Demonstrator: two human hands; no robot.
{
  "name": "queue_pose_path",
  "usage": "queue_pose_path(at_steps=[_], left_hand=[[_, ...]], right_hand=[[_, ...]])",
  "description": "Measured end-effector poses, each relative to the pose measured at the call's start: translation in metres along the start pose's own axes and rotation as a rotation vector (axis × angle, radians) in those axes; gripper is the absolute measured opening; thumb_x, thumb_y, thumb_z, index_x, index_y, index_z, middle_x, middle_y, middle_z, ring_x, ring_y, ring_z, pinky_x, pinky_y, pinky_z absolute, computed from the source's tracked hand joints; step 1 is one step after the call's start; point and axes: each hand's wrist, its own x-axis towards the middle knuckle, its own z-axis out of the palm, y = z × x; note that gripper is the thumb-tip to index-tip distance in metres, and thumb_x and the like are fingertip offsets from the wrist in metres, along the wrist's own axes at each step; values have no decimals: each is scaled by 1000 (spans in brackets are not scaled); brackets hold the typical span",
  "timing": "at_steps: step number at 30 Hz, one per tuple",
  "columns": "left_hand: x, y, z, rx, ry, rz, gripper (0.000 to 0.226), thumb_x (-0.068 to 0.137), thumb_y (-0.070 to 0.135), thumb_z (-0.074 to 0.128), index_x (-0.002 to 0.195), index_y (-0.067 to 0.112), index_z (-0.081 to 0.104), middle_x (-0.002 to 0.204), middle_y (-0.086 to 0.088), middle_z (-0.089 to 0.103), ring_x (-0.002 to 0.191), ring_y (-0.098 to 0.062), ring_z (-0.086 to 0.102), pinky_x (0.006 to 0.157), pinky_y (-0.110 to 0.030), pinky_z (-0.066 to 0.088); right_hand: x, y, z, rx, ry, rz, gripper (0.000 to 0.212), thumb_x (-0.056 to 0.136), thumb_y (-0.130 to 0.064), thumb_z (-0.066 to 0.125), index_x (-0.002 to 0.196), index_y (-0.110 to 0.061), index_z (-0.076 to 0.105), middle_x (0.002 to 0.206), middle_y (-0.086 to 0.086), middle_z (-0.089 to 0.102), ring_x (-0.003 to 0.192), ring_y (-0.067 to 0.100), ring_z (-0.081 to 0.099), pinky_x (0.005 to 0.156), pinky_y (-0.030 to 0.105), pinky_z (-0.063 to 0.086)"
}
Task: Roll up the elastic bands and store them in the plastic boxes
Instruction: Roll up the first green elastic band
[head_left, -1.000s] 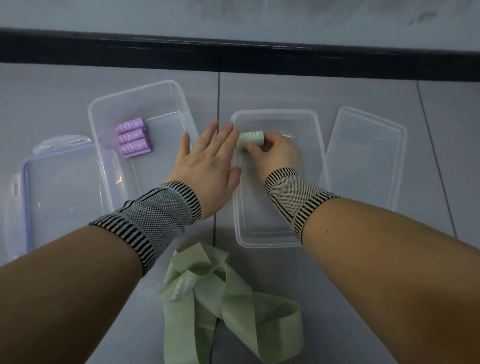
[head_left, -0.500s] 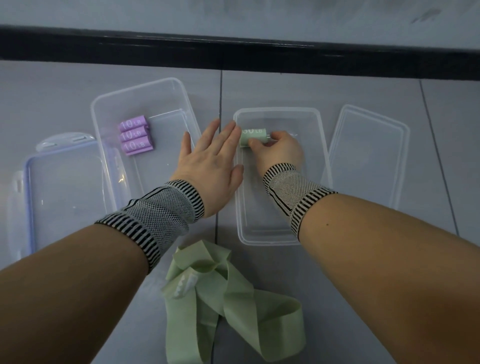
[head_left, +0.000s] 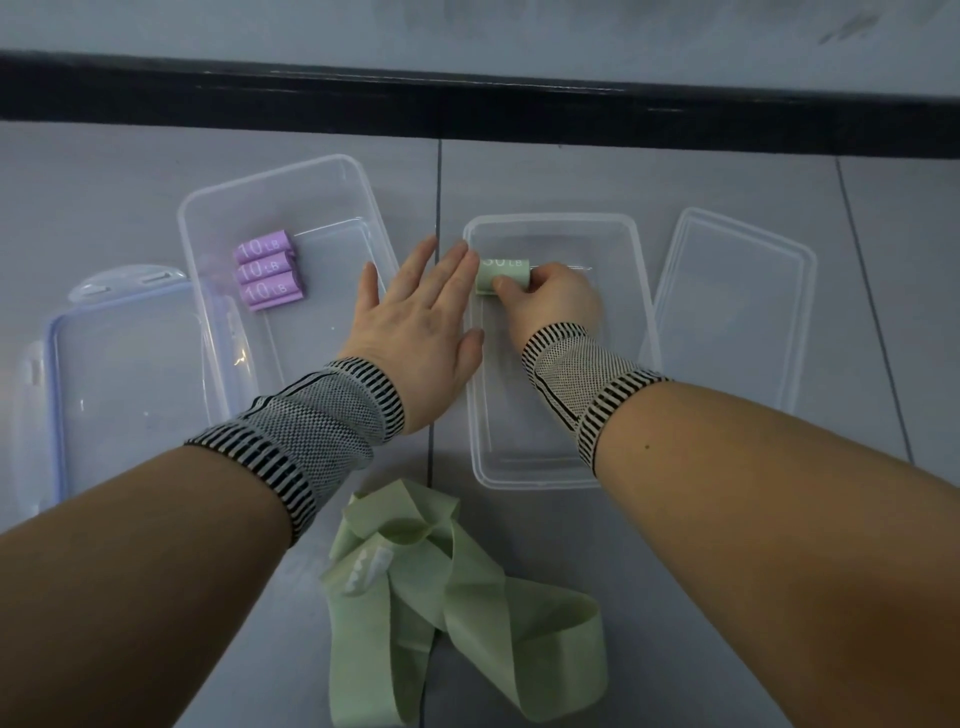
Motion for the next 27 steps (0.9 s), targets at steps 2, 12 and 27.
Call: queue_pose_path(at_steps=[2,12,27], left_hand=[[0,0,0,1,0,2,66,94,43,25,150,20,-2,159,7,-4,145,-15,-13,115,-54,-2],[0,-1,0,6,-15,5,68,92,45,20,150,21,-4,159,7,-5,145,-15,-13,115,-54,-4],[1,-2,1,5,-15,1,67,93,45,23,150,21,-4,159,8,-5,145,-15,-13,115,-55,-2]], right_hand=[[1,2,3,10,-5,-18,38,87,-39,61,116,-16,58,107,3,65,97,21,62,82,30,49],[7,6,5,45,-19,-9,38,88,-39,59,118,-17,58,111,4,63,99,22,61,86,35,50],[6,2,3,-44,32,-31,28,88,-39,59,102,-16,68,95,2,70,87,20,63,71,26,45]])
